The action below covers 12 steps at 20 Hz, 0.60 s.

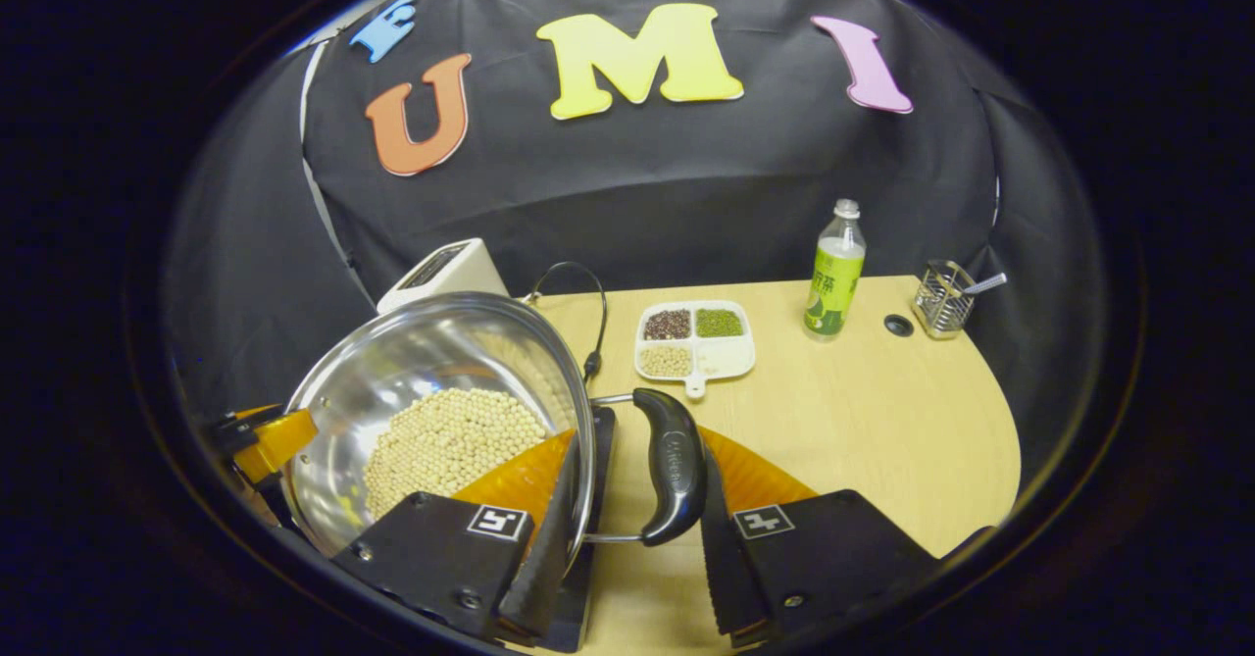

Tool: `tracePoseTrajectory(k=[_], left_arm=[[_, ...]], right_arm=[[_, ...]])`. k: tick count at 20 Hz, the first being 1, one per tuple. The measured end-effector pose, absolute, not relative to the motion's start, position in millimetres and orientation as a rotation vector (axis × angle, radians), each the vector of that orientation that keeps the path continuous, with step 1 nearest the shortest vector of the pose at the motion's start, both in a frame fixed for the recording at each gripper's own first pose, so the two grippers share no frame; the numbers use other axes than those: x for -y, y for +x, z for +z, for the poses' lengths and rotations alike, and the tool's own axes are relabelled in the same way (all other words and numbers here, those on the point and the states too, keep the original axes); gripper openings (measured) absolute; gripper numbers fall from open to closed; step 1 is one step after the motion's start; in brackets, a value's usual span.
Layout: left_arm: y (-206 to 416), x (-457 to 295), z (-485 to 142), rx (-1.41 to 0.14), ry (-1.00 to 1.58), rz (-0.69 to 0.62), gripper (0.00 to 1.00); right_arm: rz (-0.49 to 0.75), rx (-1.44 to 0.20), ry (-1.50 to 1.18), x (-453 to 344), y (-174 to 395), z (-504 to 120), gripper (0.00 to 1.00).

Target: First push the handle of the pot to place it horizontally, then grasp the pot with both hands and set it on the induction cooktop.

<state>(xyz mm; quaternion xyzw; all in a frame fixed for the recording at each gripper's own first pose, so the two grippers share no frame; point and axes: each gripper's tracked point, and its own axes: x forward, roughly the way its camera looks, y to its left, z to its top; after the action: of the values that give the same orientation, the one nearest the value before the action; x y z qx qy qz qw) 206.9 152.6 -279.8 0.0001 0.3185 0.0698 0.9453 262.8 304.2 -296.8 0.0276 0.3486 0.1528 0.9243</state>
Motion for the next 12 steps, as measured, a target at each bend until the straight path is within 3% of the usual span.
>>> tracePoseTrajectory(k=[12], left_arm=[[213,-186,-342,-0.711,-0.027,0.184,0.57]], right_arm=[[0.361,-0.716,0.13,-342,269,-357,0.61]])
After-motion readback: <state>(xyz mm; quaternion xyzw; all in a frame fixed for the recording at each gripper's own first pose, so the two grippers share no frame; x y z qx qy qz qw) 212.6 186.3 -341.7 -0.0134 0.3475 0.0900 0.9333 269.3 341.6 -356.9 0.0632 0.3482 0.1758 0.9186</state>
